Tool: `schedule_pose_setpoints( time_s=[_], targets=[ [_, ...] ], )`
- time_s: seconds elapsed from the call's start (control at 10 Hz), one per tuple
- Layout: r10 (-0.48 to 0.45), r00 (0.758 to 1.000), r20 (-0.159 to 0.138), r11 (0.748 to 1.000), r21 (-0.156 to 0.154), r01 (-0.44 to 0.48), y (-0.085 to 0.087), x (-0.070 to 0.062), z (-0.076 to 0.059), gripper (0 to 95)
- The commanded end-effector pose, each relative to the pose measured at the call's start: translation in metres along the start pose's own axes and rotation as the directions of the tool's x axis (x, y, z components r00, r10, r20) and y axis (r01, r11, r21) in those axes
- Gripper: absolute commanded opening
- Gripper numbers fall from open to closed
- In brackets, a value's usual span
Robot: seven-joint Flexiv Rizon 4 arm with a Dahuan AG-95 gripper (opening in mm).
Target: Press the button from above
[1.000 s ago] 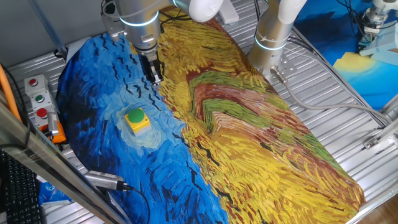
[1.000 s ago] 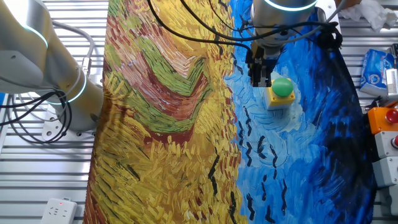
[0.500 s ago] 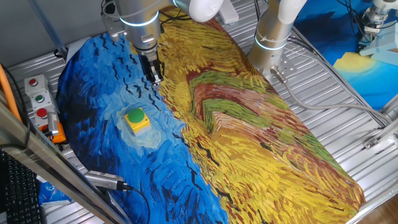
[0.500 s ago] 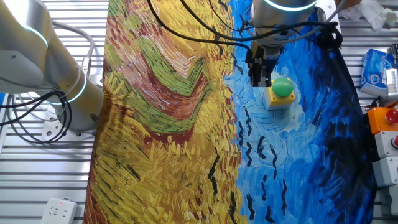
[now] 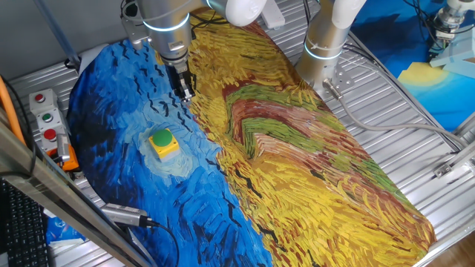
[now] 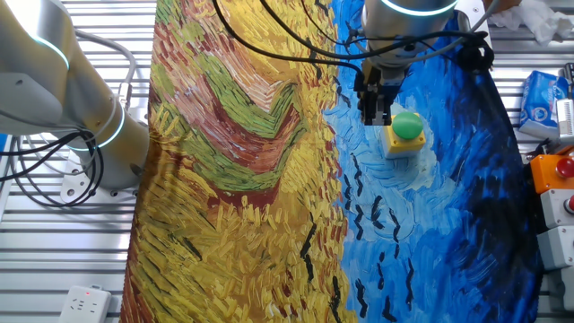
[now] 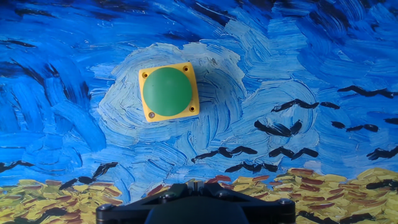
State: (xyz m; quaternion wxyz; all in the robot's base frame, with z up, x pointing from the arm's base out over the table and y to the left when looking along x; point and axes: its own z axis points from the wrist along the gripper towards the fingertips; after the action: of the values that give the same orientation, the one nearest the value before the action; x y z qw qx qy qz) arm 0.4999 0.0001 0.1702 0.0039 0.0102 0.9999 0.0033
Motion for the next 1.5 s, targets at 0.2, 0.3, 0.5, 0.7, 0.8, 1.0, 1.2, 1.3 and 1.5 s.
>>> schedule_pose_setpoints(
  time_s=[0.2,0.3,0.5,0.7,0.8,1.0,1.2,1.3,1.5],
  targets=[
    [0.0,1.0,0.001,1.0,-0.001,0.0,0.0,0.0,0.0001,0.0],
    [-0.057,0.998,0.008,0.998,-0.002,0.058,0.0001,0.0006,0.0001,0.0],
    [-0.085,0.996,0.006,0.996,0.0,0.085,0.0001,0.0011,0.0003,0.0],
    [-0.031,0.999,0.009,0.999,-0.003,0.031,0.0003,0.0035,0.0004,0.0],
    [-0.054,0.998,0.008,0.999,-0.004,0.054,0.0004,0.0045,0.0002,0.0],
    [-0.109,0.994,0.009,0.994,-0.001,0.109,0.0005,0.0077,0.0012,0.0],
    [-0.107,0.994,0.002,0.994,0.001,0.107,0.0006,0.0097,0.0014,0.0],
    [-0.098,0.995,0.002,0.995,-0.001,0.098,0.0006,0.0097,0.0014,0.0],
    [-0.101,0.995,0.001,0.995,-0.002,0.101,0.0006,0.0099,0.0015,0.0]
  ],
)
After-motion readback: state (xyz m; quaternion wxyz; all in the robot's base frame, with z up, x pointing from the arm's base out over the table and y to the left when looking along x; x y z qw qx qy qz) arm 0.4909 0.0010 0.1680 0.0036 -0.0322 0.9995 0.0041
